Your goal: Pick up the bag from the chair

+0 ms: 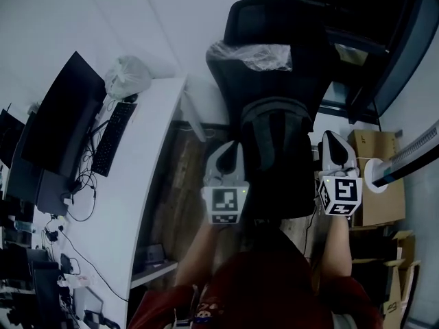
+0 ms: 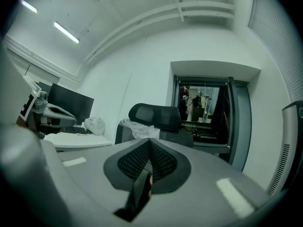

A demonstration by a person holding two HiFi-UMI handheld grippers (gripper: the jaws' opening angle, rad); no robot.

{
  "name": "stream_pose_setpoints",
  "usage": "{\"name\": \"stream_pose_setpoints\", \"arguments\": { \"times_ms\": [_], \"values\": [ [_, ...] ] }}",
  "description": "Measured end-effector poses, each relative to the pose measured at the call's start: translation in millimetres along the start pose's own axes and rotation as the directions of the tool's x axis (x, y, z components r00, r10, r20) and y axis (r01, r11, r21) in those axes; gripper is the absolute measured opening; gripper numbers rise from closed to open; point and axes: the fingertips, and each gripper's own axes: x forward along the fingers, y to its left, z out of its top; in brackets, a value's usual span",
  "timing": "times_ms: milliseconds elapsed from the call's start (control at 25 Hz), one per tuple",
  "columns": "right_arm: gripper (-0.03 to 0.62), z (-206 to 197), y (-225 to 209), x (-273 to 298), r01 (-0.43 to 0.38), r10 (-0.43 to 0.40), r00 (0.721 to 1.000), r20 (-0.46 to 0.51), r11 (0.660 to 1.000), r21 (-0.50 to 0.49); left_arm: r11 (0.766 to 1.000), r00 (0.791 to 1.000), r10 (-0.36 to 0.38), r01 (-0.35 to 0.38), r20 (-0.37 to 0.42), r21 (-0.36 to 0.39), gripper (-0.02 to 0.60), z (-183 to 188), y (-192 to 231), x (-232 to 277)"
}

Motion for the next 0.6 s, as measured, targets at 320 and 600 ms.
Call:
{"name": "stream_pose_setpoints", "arguments": {
  "times_ms": [320,600],
  "values": [
    [0.000,-9.0,-24.7,80.8,-0.027,0.027,1.000,-0.010,1.000,0.007,1.000,0.999,-0.004,0.004,-0.036,-0.007,0.000,-7.9,16.5,82.6],
    [0.000,-32.3,-27.7,119.2,-0.081,0.081,0.996,-0.044,0.997,0.001,1.000,0.996,-0.027,0.028,-0.091,0.013,0.002,-33.7,18.5,121.3]
  ]
}}
